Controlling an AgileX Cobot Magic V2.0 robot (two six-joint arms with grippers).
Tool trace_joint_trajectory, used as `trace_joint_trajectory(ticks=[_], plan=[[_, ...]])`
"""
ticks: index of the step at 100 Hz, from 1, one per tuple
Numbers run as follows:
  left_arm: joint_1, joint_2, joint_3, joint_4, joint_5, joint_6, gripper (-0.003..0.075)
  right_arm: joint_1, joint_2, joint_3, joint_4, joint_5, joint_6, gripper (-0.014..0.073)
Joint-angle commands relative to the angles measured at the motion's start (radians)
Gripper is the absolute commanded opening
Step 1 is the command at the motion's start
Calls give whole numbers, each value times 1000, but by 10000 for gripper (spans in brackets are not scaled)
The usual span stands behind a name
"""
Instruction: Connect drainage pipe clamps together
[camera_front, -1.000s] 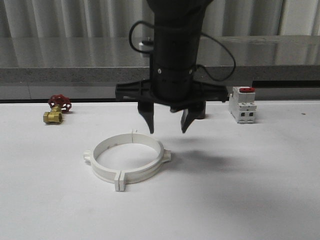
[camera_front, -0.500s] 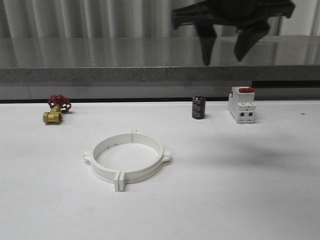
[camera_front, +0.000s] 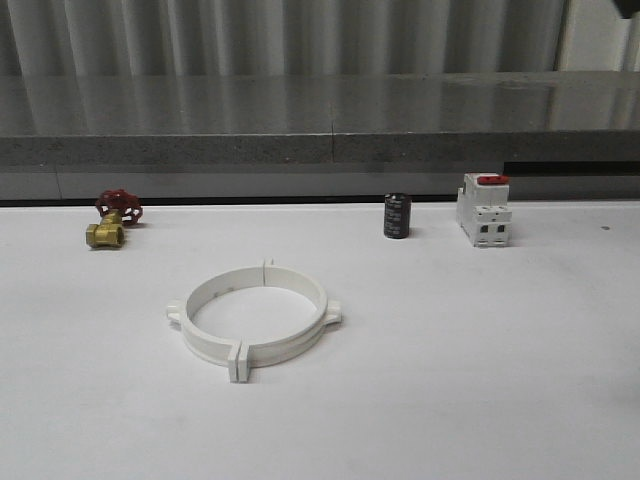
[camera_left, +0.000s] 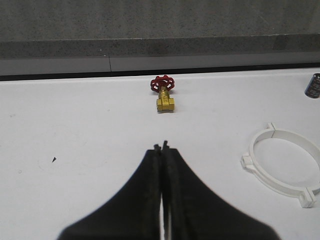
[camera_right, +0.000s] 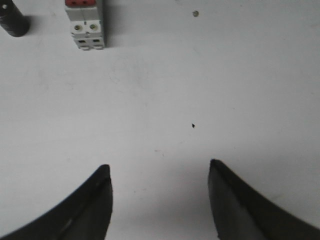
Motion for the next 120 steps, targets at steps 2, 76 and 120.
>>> trace_joint_trajectory(ticks=[2,76,120], plan=[[4,3,-29,10,-73,1,-20,-10,-126,49,-37,-47,-13,436],[4,3,-29,10,-73,1,-20,-9,-687,317,-48,102,-13,106],[4,3,-29,10,-73,1,-20,-9,-688,317,-55,100,-13,-69]])
